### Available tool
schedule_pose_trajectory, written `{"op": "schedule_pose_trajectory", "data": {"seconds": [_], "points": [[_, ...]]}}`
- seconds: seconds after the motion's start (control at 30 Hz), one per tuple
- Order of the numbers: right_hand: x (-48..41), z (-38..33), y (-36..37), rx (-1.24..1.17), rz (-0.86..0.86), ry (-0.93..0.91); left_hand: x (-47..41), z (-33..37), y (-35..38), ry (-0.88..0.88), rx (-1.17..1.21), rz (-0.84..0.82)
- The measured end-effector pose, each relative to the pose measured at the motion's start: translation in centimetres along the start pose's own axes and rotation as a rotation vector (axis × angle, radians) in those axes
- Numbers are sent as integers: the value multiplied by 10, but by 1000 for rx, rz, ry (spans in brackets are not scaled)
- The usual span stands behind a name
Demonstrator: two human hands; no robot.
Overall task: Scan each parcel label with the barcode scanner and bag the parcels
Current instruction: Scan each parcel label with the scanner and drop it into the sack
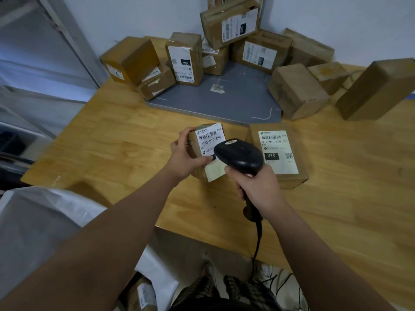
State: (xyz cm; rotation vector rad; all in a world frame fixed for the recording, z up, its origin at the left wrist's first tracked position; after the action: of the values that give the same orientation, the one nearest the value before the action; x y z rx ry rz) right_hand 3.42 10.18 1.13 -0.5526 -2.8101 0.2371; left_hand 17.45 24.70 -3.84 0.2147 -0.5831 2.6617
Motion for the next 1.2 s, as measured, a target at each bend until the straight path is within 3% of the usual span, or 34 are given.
{"op": "schedule_pose_trajectory", "data": {"seconds": [0.23,0.87,1.2], "points": [[-2,-1,-1,20,78,59,0,1,2,2,-16,-2],[8,-12,-8,11,1,21,15,-3,5,-74,102,8],[53,27,28,-57,-264,22,126,-36,5,-146,311,320]]}}
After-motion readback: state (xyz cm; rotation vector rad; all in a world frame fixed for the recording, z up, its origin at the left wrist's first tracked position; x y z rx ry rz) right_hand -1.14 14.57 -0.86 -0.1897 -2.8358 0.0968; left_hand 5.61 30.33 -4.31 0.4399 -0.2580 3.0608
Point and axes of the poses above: each hand's wrist, its own x-axis away from the middle knuckle, its own y-axis out of the palm, z = x × y, the point moved 2 cm from there along -x, towards the middle knuckle, and after that the axes turned 3 degrees about -y, right-handed, at the moved point
